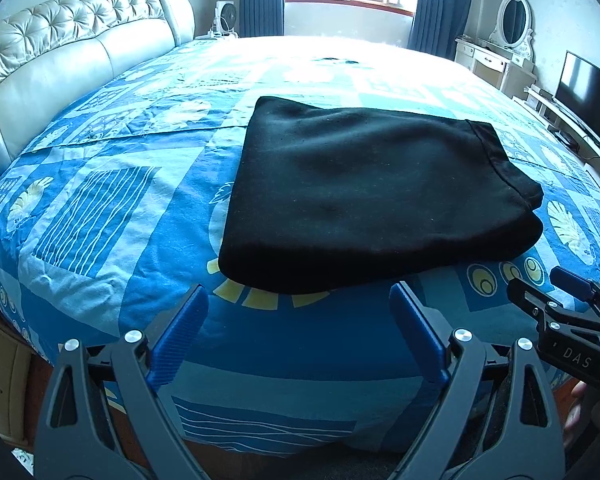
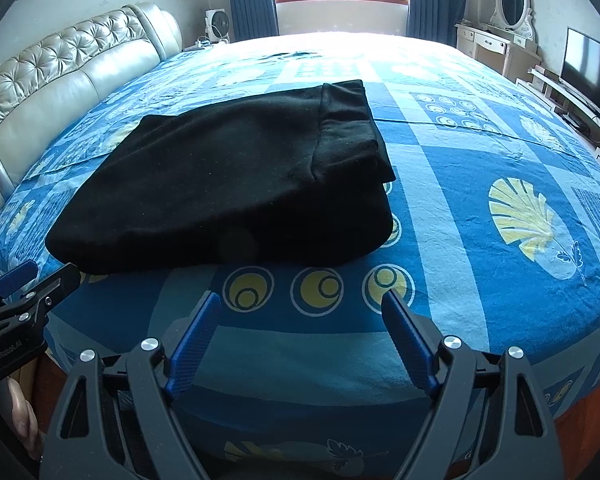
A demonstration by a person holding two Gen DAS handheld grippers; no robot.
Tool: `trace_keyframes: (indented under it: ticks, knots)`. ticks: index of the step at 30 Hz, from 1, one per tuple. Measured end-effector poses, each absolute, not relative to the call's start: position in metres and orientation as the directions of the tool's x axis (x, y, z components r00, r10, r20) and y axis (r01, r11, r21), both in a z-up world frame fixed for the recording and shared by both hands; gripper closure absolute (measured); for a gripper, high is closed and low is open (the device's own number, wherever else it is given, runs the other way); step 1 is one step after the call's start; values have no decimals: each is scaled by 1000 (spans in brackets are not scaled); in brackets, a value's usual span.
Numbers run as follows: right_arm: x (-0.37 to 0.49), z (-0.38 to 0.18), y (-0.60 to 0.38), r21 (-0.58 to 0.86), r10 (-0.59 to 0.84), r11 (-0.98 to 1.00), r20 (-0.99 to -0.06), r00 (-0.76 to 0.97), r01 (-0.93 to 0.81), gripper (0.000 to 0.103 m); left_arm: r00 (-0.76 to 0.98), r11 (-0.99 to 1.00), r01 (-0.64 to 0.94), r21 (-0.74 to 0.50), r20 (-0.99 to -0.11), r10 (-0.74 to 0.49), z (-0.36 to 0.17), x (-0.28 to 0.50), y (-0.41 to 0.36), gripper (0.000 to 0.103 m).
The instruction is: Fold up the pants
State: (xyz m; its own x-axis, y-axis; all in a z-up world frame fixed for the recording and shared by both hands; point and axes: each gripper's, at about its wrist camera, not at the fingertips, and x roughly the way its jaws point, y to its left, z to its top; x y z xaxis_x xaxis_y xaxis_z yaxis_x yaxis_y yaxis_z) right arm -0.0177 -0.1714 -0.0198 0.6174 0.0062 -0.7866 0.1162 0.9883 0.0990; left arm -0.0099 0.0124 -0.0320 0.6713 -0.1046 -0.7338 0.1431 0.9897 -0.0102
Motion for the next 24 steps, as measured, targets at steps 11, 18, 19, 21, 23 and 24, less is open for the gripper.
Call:
trace_keyframes:
  ticks: [11,18,19,21,23,24]
  knots:
    - [-18,-20,-168,83,-2,990,-789,615,110,21,666,991,130,-12,-740,-96,-32,-8,13,11]
    - [-18,-20,-167,77,-3,992,-788,615,103,21,670,991,131,7,-738,-84,-32,-8,11,10]
    - [-18,-20,-167,76,-3,992,-789,615,103,21,670,992,129,11,-738,-80,-32,-8,10,10]
    - [-18,-20,-166,77,-3,992,-789,615,104,21,669,991,132,11,-739,-81,-31,-8,10,10]
    - [-18,-20,-166,77,-3,992,-790,614,103,21,668,992,129,14,-740,-76,-31,-8,10,10]
    - [-18,-20,-166,76,-3,992,-790,613,103,21,669,992,128,17,-739,-73,-31,-8,9,10]
